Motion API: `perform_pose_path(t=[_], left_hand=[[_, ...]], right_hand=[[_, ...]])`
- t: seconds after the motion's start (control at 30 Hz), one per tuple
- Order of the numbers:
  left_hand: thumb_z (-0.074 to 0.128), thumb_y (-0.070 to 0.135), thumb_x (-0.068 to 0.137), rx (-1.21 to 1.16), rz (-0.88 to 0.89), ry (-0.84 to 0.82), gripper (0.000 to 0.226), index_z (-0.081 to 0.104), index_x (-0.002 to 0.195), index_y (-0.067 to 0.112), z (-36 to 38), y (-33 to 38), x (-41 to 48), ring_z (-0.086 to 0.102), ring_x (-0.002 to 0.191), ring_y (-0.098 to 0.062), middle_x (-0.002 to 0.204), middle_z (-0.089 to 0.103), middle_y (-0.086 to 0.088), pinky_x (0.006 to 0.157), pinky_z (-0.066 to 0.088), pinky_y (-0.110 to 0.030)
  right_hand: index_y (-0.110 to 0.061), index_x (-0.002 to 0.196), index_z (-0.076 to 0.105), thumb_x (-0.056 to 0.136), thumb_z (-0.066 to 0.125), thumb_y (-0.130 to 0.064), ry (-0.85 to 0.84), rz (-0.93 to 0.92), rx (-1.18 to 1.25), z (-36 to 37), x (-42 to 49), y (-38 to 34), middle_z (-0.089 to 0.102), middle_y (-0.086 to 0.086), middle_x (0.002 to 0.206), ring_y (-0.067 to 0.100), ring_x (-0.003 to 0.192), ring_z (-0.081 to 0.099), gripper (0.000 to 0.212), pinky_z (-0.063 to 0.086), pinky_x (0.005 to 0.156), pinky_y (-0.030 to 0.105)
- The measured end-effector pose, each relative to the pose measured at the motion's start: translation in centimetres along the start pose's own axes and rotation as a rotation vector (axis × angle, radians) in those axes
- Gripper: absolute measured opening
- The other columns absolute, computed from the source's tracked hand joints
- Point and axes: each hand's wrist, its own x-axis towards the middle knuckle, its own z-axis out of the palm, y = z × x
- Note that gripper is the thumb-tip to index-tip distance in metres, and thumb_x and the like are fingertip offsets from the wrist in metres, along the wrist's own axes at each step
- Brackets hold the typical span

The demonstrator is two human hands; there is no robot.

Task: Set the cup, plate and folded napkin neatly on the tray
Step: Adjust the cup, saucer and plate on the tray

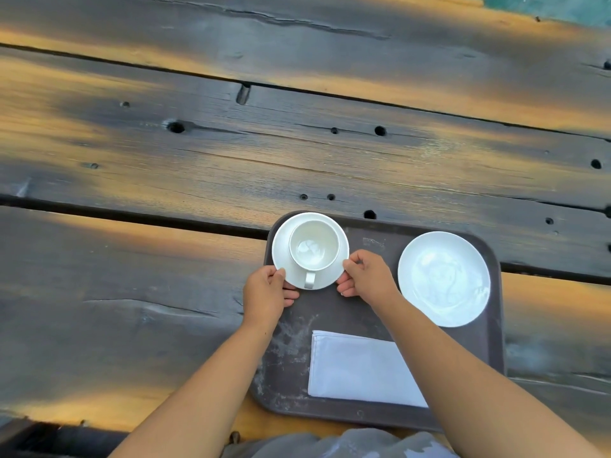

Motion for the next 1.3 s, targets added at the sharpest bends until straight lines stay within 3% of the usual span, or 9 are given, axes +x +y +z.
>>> perform_pose_path(t=[0.17, 0.3, 0.37, 0.5, 0.63, 0.8, 0.93, 1.07, 1.3], left_hand=[[0.051, 0.028, 0.101, 0.094, 0.016, -0.034, 0.029, 0.065, 0.083, 0.01, -0.4, 0.1, -0.4, 0.073, 0.066, -0.025, 0.079, 0.074, -0.013, 0.061, 0.062, -0.036], [0.054, 0.026, 0.099, 0.223, 0.108, -0.055, 0.021, 0.064, 0.083, 0.018, -1.1, -0.7, -2.0, 0.07, 0.073, -0.023, 0.081, 0.071, -0.006, 0.073, 0.062, -0.044], [0.056, 0.025, 0.098, 0.326, 0.164, -0.11, 0.015, 0.066, 0.091, 0.017, -1.2, -1.0, -2.8, 0.068, 0.082, -0.021, 0.087, 0.07, -0.003, 0.078, 0.06, -0.04], [0.06, 0.025, 0.095, 0.494, 0.276, -0.186, 0.018, 0.068, 0.108, 0.016, -0.9, -0.8, -4.5, 0.062, 0.092, -0.013, 0.102, 0.069, 0.0, 0.071, 0.048, -0.02], [0.06, 0.024, 0.094, 0.612, 0.347, -0.262, 0.03, 0.062, 0.122, 0.015, 0.1, 0.0, -6.2, 0.062, 0.098, -0.016, 0.115, 0.068, -0.002, 0.082, 0.046, -0.026], [0.058, 0.023, 0.095, 0.857, 0.495, -0.382, 0.042, 0.053, 0.135, 0.014, 2.4, 1.3, -7.7, 0.059, 0.118, -0.024, 0.132, 0.062, -0.006, 0.1, 0.049, -0.037], [0.056, 0.022, 0.094, 0.95, 0.608, -0.396, 0.041, 0.053, 0.133, 0.01, 4.7, 2.9, -8.4, 0.059, 0.118, -0.026, 0.13, 0.062, -0.009, 0.098, 0.049, -0.038], [0.054, 0.023, 0.095, 1.031, 0.665, -0.408, 0.041, 0.051, 0.134, 0.01, 7.3, 4.4, -8.7, 0.058, 0.118, -0.028, 0.128, 0.061, -0.009, 0.097, 0.048, -0.04], [0.053, 0.024, 0.096, 1.119, 0.681, -0.406, 0.043, 0.049, 0.137, 0.012, 12.1, 5.8, -8.3, 0.055, 0.124, -0.028, 0.137, 0.058, -0.009, 0.1, 0.047, -0.04]], right_hand=[[-0.005, 0.086, 0.062, 0.098, 0.051, -0.021, 0.004, 0.024, 0.022, 0.0, -1.0, 0.0, 0.074, 0.016, 0.075, 0.024, 0.058, 0.07, 0.022, 0.064, 0.065, 0.04], [-0.005, 0.092, 0.062, 0.096, 0.053, -0.021, -0.017, -0.007, -0.069, -0.7, -2.6, 0.7, 0.073, 0.012, 0.077, 0.021, 0.059, 0.066, 0.019, 0.062, 0.067, 0.041], [-0.008, 0.093, 0.062, 0.095, 0.054, -0.023, -0.028, -0.037, -0.15, -1.1, -3.6, 1.1, 0.073, 0.01, 0.079, 0.019, 0.06, 0.065, 0.017, 0.062, 0.07, 0.042], [-0.018, 0.092, 0.061, 0.091, 0.056, -0.031, -0.031, -0.129, -0.368, -2.3, -5.7, 2.2, 0.072, 0.002, 0.082, 0.02, 0.072, 0.07, 0.014, 0.06, 0.077, 0.042], [-0.019, 0.109, 0.059, 0.093, 0.056, -0.035, -0.003, -0.218, -0.568, -3.9, -7.4, 3.3, 0.064, -0.003, 0.09, 0.021, 0.085, 0.064, 0.023, 0.053, 0.079, 0.035], [-0.014, 0.121, 0.056, 0.094, 0.055, -0.032, 0.052, -0.292, -0.645, -6.6, -8.7, 4.6, 0.066, 0.002, 0.099, 0.022, 0.091, 0.062, 0.033, 0.052, 0.08, 0.037], [-0.013, 0.126, 0.054, 0.094, 0.055, -0.032, 0.094, -0.318, -0.682, -9.2, -8.9, 5.6, 0.065, 0.005, 0.105, 0.024, 0.092, 0.061, 0.037, 0.051, 0.077, 0.035], [-0.015, 0.131, 0.052, 0.096, 0.056, -0.032, 0.133, -0.31, -0.673, -12.0, -8.7, 6.9, 0.064, 0.009, 0.123, 0.028, 0.107, 0.063, 0.04, 0.048, 0.083, 0.033], [-0.014, 0.129, 0.051, 0.096, 0.055, -0.031, 0.188, -0.223, -0.637, -17.6, -7.4, 9.8, 0.061, 0.008, 0.121, 0.028, 0.103, 0.062, 0.038, 0.05, 0.082, 0.036]])
